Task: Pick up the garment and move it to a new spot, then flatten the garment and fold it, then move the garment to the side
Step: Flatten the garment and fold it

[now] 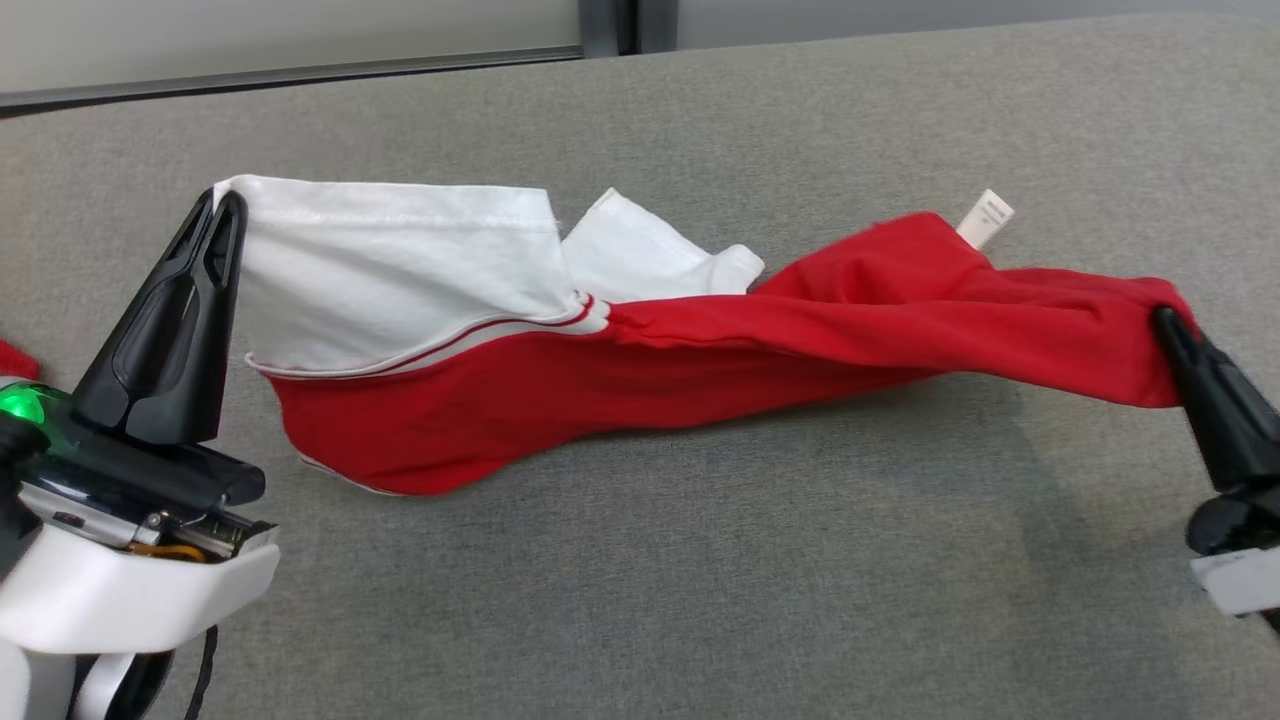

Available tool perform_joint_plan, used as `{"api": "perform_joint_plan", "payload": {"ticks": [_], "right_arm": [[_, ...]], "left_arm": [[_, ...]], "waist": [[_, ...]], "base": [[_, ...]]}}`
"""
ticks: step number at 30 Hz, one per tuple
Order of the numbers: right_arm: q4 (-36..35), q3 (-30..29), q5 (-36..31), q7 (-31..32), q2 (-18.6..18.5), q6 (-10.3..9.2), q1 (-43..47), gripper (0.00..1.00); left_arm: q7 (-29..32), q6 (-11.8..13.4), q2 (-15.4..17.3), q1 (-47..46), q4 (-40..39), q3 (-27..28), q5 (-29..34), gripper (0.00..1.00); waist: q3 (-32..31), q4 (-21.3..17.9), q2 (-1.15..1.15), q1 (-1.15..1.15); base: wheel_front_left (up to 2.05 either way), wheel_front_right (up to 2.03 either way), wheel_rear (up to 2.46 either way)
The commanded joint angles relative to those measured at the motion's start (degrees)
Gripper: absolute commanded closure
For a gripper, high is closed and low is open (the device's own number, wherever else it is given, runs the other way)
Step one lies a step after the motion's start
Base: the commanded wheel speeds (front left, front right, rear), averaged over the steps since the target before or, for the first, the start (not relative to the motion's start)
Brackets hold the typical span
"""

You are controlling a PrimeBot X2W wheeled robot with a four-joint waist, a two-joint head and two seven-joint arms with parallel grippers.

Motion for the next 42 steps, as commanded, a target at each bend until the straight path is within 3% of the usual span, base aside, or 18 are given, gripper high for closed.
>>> {"api": "perform_joint_plan", "payload": {"ticks": [1,4,7,11,14,15,16,17,19,22,28,32,38,42], "right_arm": [[-1.87,-1.78,1.54,0.03,-1.83,-0.02,2.08,1.0],[-7.14,-6.24,3.92,3.68,-6.44,-0.02,6.67,1.0],[-9.66,-8.97,5.4,8.82,-7.88,-0.02,9.66,1.0],[-8.98,-5.86,6.69,17.39,-4.83,-0.02,8.96,1.0],[-6.43,-3.74,6.23,18.72,-0.78,-0.01,4.71,0.99],[-5.03,-3.5,5.88,17.91,0.79,-0.02,3.33,0.63],[-3.79,-3.18,5.27,16.83,1.89,-0.02,2.02,0.15],[-2.63,-3.22,4.96,15.09,3.24,-0.02,0.75,0.0],[0.16,-3.49,5.42,12.17,4.26,-0.01,-0.15,0.0],[1.44,-4.89,5.03,9.62,2.41,-0.01,2.18,0.0],[-1.41,-4.58,3.32,7.72,-0.17,-0.01,8.48,0.0],[-2.81,-3.66,-2.11,6.45,0.06,-0.01,8.93,0.0],[2.82,-5.41,-15.23,7.13,2.33,-0.01,5.6,0.0],[4.94,-5.78,-17.73,8.31,4.41,-0.02,4.14,0.0]], "left_arm": [[0.98,-0.31,0.28,-0.97,-1.78,0.35,-1.35,1.0],[5.27,-0.76,2.06,-0.66,-6.14,0.95,-3.66,1.0],[9.43,-1.66,3.76,-0.2,-8.17,0.01,-5.46,1.0],[12.18,-2.67,3.48,-1.96,-5.95,-2.95,-7.92,1.0],[12.39,-3.27,3.02,-4.1,-2.55,-5.24,-8.77,1.0],[12.16,-3.53,2.72,-4.75,-1.14,-5.88,-9.02,1.0],[11.75,-3.63,2.43,-5.47,-0.04,-6.54,-8.95,1.0],[11.18,-3.76,2.08,-6.45,1.11,-7.04,-8.66,1.0],[8.89,-4.01,1.45,-8.79,4.69,-8.13,-7.36,1.0],[6.33,-3.68,0.87,-10.71,7.7,-8.16,-5.62,1.0],[3.09,-3.14,0.18,-12.34,12.19,-8.09,-4.03,1.0],[2.03,-2.74,0.53,-12.03,13.66,-7.62,-3.74,1.0],[2.05,-2.3,1.01,-11.02,13.68,-7.7,-3.59,1.0],[2.2,-2.17,0.88,-10.99,13.29,-8.01,-3.57,1.0]], "waist": [[-0.92,-1.13,0.0,0.0],[-1.39,-2.52,0.0,0.0],[-1.31,-3.32,0.0,0.0],[-0.56,-3.07,0.0,0.0],[0.51,-3.03,0.0,0.0],[0.9,-3.17,0.0,0.0],[1.23,-3.25,0.0,0.0],[1.55,-3.32,0.0,0.0],[2.31,-3.41,0.0,0.0],[3.1,-3.66,0.0,0.0],[4.06,-4.11,0.0,0.0],[4.34,-4.58,0.0,0.0],[4.84,-3.79,0.0,0.0],[5.24,-2.89,0.0,0.0]], "base": [[0.0,0.0,0.0],[0.0,0.0,0.0],[0.0,0.0,0.0],[0.0,0.0,0.0],[0.0,0.0,0.0],[0.0,0.0,0.0],[0.0,0.0,0.0],[0.0,0.0,0.0],[0.0,0.0,0.0],[0.0,0.0,0.0],[0.0,0.0,0.0],[0.0,0.0,0.0],[0.0,0.0,0.0],[0.0,0.0,0.0]]}}
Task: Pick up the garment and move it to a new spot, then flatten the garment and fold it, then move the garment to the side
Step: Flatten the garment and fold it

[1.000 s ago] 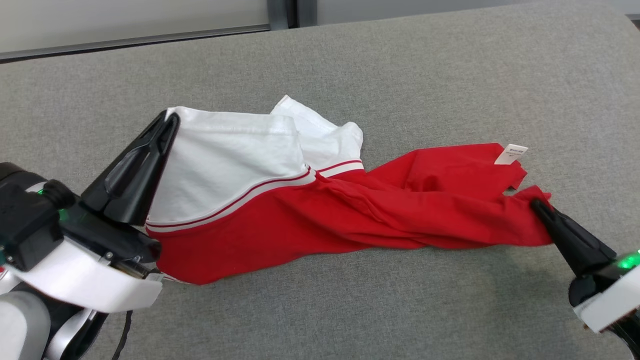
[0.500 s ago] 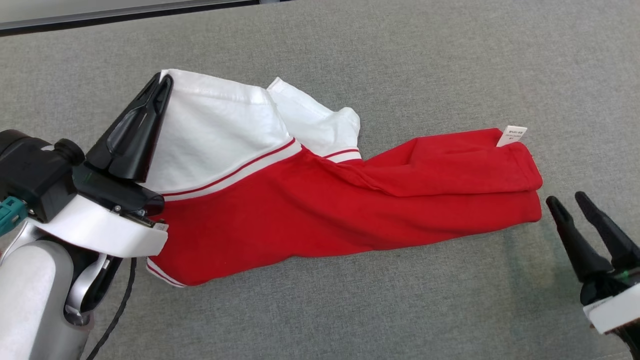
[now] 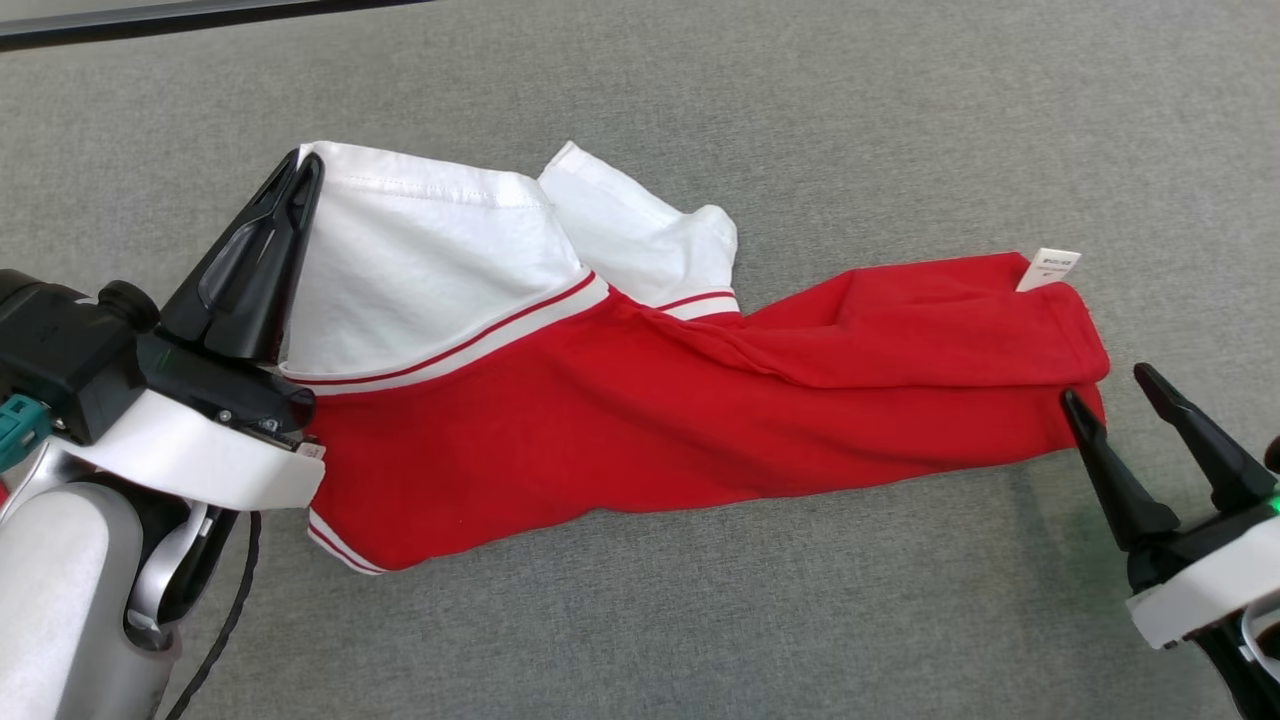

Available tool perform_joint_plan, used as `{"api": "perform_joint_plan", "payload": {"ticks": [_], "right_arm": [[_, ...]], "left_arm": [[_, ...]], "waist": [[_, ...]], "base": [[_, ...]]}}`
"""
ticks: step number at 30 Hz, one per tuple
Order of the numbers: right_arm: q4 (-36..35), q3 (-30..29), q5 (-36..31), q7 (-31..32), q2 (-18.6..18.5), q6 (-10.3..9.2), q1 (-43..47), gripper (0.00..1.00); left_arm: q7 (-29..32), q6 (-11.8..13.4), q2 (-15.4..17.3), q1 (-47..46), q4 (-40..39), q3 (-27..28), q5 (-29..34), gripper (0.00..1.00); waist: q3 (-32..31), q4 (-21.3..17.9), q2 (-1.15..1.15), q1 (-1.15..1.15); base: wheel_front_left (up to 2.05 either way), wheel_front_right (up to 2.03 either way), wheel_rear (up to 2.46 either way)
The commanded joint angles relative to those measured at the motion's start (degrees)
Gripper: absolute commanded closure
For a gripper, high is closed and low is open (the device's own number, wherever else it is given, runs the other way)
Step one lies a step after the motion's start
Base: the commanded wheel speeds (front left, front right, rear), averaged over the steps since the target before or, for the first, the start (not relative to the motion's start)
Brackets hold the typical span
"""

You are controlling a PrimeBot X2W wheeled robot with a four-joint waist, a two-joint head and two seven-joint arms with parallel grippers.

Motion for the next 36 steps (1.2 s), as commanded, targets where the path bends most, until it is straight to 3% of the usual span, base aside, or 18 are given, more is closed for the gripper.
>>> {"api": "perform_joint_plan", "payload": {"ticks": [1,7,8,9,10,12,13,20,27,32,36], "right_arm": [[0.32,0.02,-0.18,0.25,0.18,-0.02,-0.8,0.0],[4.74,0.75,-0.31,0.77,1.29,-0.02,-3.5,0.0],[5.29,0.87,-0.16,0.5,1.27,-0.02,-3.87,0.14],[5.63,1.03,0.04,0.3,1.31,-0.02,-4.14,0.47],[5.87,1.24,0.21,-0.03,1.3,-0.02,-4.31,0.56],[6.27,1.68,0.65,-0.77,1.22,-0.02,-4.45,0.91],[6.25,1.95,0.93,-1.24,1.18,-0.02,-4.56,1.0],[4.61,0.56,2.1,-3.42,-0.2,-0.02,-3.23,1.0],[-2.6,-5.9,5.18,-2.34,-2.53,-0.02,-1.76,1.0],[-7.7,-11.54,6.31,1.7,-3.83,-0.02,-0.01,1.0],[-9.58,-11.22,6.16,8.91,-3.07,-0.02,2.88,1.0]], "left_arm": [[-0.01,0.34,0.11,0.26,-0.26,0.13,0.22,1.0],[0.4,0.68,0.38,0.25,-1.11,-0.03,0.19,1.0],[0.5,0.81,0.4,0.29,-1.29,-0.01,0.18,1.0],[0.57,0.86,0.49,0.37,-1.48,0.03,0.18,1.0],[0.6,0.98,0.55,0.45,-1.65,0.01,0.17,1.0],[0.77,1.25,0.7,0.66,-1.89,0.06,0.14,1.0],[0.8,1.3,0.76,0.75,-1.98,0.07,0.13,1.0],[0.73,1.69,1.34,0.86,-2.35,0.25,0.26,1.0],[0.26,1.07,2.37,-1.22,-3.62,0.13,0.98,1.0],[0.38,0.1,2.81,-4.1,-5.15,-0.41,0.3,1.0],[1.96,-0.33,3.16,-3.99,-4.98,-0.92,-1.19,1.0]], "waist": [[0.26,0.34,0.0,0.0],[1.0,1.54,0.0,0.0],[1.1,1.7,0.0,0.0],[1.18,1.81,0.0,0.0],[1.25,1.91,0.0,0.0],[1.34,2.04,0.0,0.0],[1.33,2.05,0.0,0.0],[-0.32,1.52,0.0,0.0],[-3.84,0.18,0.0,0.0],[-6.34,-0.53,0.0,0.0],[-7.11,-1.11,0.0,0.0]], "base": [[0.0,0.0,0.0],[0.0,0.0,0.0],[0.0,0.0,0.0],[0.0,0.0,0.0],[0.0,0.0,0.0],[0.0,0.0,0.0],[0.0,0.0,0.0],[0.0,0.0,0.0],[0.0,0.0,0.0],[0.0,0.0,0.0],[0.0,0.0,0.0]]}}
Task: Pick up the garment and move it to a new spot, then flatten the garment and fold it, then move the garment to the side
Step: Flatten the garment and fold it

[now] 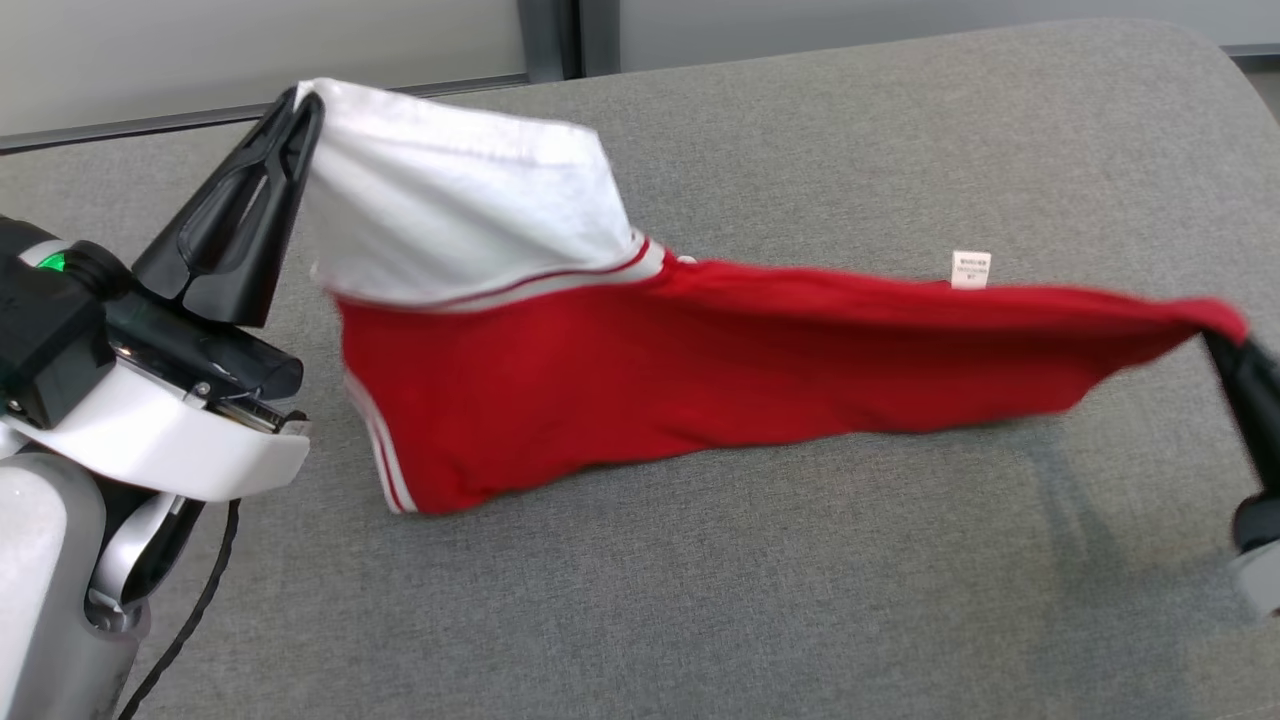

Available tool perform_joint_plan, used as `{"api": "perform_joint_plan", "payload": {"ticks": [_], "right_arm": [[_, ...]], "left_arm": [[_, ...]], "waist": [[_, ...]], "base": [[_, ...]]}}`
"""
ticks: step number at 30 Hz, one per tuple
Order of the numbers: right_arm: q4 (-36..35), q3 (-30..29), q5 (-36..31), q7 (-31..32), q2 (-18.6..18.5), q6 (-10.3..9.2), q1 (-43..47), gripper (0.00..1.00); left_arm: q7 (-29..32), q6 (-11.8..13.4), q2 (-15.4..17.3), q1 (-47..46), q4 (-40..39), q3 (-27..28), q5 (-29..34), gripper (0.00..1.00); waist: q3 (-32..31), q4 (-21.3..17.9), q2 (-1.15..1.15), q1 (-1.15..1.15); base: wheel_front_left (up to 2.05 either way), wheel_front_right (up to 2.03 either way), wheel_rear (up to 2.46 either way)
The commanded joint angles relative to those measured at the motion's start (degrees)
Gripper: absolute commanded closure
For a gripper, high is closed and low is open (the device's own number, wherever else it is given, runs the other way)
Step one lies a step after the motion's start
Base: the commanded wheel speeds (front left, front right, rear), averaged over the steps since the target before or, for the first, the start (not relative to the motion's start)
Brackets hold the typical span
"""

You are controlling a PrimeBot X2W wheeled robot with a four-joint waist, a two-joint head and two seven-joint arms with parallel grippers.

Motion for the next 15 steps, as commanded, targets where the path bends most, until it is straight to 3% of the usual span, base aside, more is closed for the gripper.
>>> {"api": "perform_joint_plan", "payload": {"ticks": [1,5,8,9,10,14,15], "right_arm": [[-0.29,1.07,-0.65,3.18,1.38,-0.02,1.86,1.0],[1.45,2.83,-3.08,5.61,5.46,-0.02,5.02,1.0],[2.98,4.63,-4.79,4.09,8.57,-0.02,6.83,0.72],[2.98,4.63,-4.79,4.09,8.57,-0.02,6.83,0.72],[3.15,5.31,-5.54,3.08,9.43,-0.02,7.08,0.56],[3.62,8.57,-9.22,-3.44,12.12,-0.02,7.42,0.68],[3.87,9.15,-10.13,-5.41,12.68,-0.02,7.16,0.88]], "left_arm": [[0.33,-0.18,0.31,0.45,0.6,-0.14,-0.78,1.0],[-0.61,0.66,0.66,2.22,1.91,0.84,-1.11,1.0],[-1.49,0.67,1.58,2.57,3.05,1.79,-0.94,1.0],[-1.49,0.67,1.58,2.57,3.05,1.79,-0.94,1.0],[-1.82,0.49,1.99,2.32,3.35,2.04,-0.98,1.0],[-2.65,-0.28,2.63,0.42,4.43,1.93,-1.38,1.0],[-2.86,-0.46,2.56,-0.17,4.95,1.67,-1.41,1.0]], "waist": [[-0.25,-0.4,0.0,0.0],[0.57,-0.26,0.0,0.0],[1.83,0.04,0.0,0.0],[1.83,0.04,0.0,0.0],[2.38,0.09,0.0,0.0],[4.4,-0.02,0.0,0.0],[4.86,-0.08,0.0,0.0]], "base": [[0.0,0.0,0.0],[0.0,0.0,0.0],[0.0,0.0,0.0],[0.0,0.0,0.0],[0.0,0.0,0.0],[0.0,0.0,0.0],[0.0,0.0,0.0]]}}
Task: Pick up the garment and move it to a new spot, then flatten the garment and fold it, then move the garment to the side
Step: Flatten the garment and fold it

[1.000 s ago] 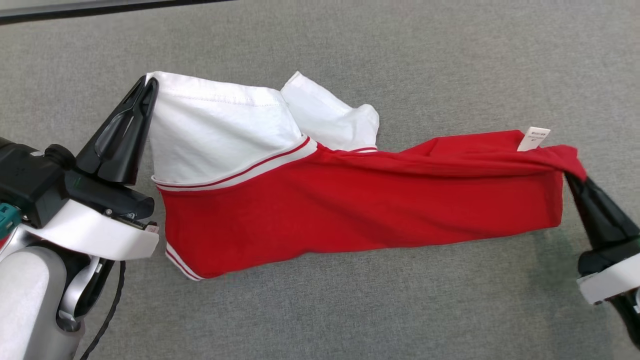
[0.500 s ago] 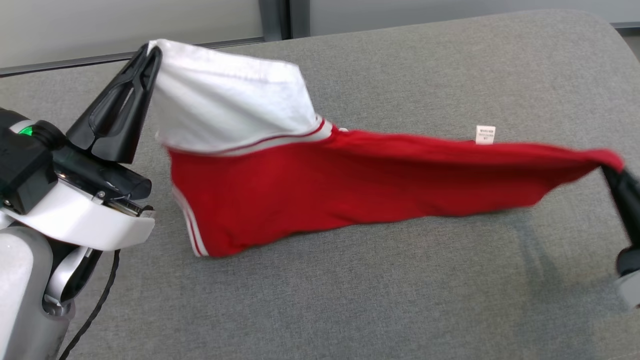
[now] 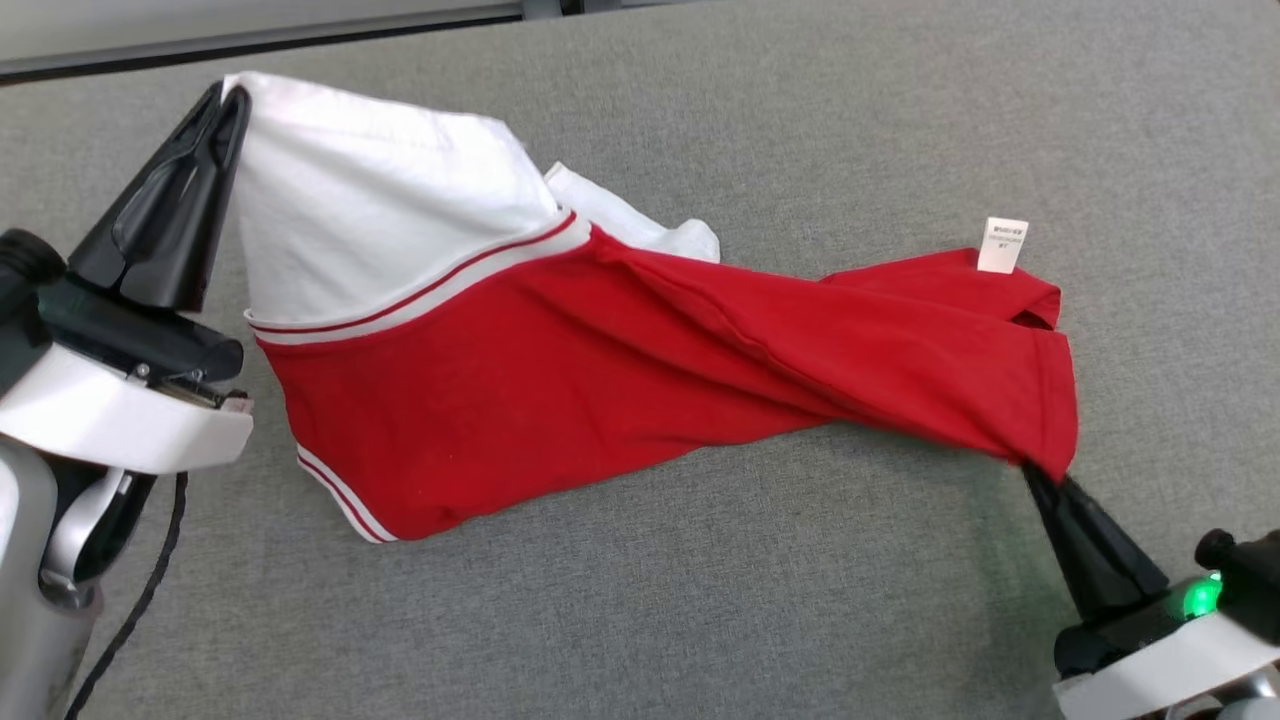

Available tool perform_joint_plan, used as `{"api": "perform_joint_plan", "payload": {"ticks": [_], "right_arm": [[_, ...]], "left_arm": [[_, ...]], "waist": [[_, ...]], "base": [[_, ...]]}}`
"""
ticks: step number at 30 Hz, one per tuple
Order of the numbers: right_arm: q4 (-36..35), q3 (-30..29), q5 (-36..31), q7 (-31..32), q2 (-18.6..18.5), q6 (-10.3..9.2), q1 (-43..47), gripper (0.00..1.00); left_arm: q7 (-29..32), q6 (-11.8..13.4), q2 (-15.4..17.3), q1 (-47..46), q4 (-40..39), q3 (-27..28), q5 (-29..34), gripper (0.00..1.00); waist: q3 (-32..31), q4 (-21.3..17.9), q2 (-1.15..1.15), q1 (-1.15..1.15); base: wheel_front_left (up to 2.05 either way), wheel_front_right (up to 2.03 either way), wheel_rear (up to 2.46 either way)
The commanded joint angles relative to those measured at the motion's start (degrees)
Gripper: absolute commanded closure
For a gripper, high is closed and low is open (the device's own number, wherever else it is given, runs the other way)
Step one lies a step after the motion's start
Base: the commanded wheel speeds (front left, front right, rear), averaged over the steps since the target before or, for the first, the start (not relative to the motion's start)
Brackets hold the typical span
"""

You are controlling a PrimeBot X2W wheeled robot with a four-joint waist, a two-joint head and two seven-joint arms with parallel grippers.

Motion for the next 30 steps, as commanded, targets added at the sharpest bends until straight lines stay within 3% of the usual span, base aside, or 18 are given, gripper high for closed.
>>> {"api": "perform_joint_plan", "payload": {"ticks": [1,5,12,16,19,22,26,30], "right_arm": [[0.43,-0.37,-1.78,-2.89,0.37,-0.02,-0.83,0.99],[3.52,-1.41,-6.0,-9.64,5.02,-0.02,-4.2,1.0],[5.09,-1.95,-7.56,-10.86,10.68,-0.03,-11.14,1.0],[3.28,-5.44,-4.3,-10.83,10.21,-0.01,-16.6,1.0],[6.24,-5.35,-2.43,-9.64,6.04,-0.01,-25.8,1.0],[9.02,-5.4,-0.84,-7.03,4.51,-0.02,-32.07,1.0],[18.89,-4.68,2.09,-0.02,3.18,-0.01,-50.45,1.0],[27.47,-1.09,0.73,1.66,4.33,-0.01,-65.37,1.0]], "left_arm": [[-0.68,-0.39,0.1,-1.53,0.62,-0.08,-0.06,1.0],[-3.28,-0.83,-0.7,-4.24,3.29,-0.93,0.74,1.0],[-6.32,-1.39,-0.94,-6.58,7.52,-3.13,1.55,1.0],[-6.63,-1.84,-0.48,-9.07,7.35,-3.26,-0.25,1.0],[-3.85,-2.23,0.95,-15.77,6.93,-6.4,-0.49,1.0],[-1.94,-2.38,0.96,-20.92,7.97,-8.02,-1.85,1.0],[1.9,-2.3,1.43,-39.18,14.62,-13.99,-3.68,1.0],[0.08,-2.29,1.57,-55.46,23.68,-18.54,-0.25,1.0]], "waist": [[0.98,-0.2,0.0,0.0],[1.88,-1.35,0.0,0.0],[0.85,-3.12,0.0,0.0],[-0.84,-4.32,0.0,0.0],[-1.82,-4.71,0.0,0.0],[-1.57,-4.74,0.0,0.0],[2.2,-4.89,0.0,0.0],[7.14,-5.17,0.0,0.0]], "base": [[0.0,0.0,0.0],[0.0,0.0,0.0],[0.0,0.0,0.0],[0.0,0.0,0.0],[0.0,0.0,0.0],[0.0,0.0,0.0],[0.0,0.0,0.0],[0.0,0.0,0.0]]}}
